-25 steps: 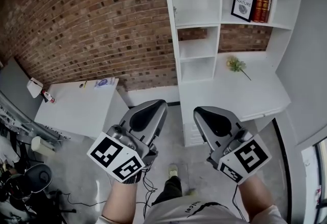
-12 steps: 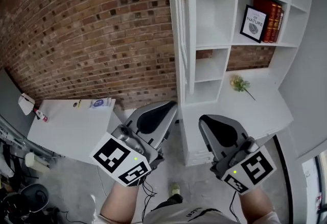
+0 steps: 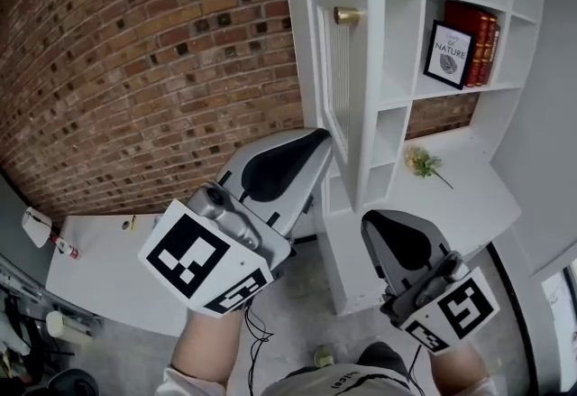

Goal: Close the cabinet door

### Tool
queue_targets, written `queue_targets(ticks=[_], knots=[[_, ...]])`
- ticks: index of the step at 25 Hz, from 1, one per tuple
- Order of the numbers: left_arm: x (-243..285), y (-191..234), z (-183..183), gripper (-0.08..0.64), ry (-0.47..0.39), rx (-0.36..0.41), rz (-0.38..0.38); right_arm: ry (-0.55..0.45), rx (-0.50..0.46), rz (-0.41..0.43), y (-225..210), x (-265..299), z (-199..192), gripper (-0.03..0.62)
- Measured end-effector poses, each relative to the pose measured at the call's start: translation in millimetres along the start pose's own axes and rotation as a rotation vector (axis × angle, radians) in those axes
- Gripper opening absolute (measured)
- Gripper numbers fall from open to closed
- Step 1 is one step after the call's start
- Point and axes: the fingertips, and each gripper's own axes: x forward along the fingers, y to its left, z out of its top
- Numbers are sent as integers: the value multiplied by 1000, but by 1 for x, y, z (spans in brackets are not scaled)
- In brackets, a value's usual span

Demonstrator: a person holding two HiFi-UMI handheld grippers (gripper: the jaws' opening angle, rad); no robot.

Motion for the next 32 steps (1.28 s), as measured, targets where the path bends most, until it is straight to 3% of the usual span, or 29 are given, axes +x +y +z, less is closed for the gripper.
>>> queue_targets(ticks=[10, 13, 17, 23, 32], knots=[[41, 33, 51, 12, -103, 151, 26, -37, -102, -56, -26, 21, 25, 20], [50, 38, 56, 25, -105, 172, 20, -57, -111, -63, -34, 22, 34, 20], [60, 43, 62, 94, -94, 204, -2, -69, -119, -67, -44, 22, 40, 20], [71, 46, 67, 117, -75, 267, -49, -77, -112, -69, -52, 21, 42, 20], [83, 47, 67, 117, -84, 273, -111, -76, -100, -77, -56, 21, 37, 20]])
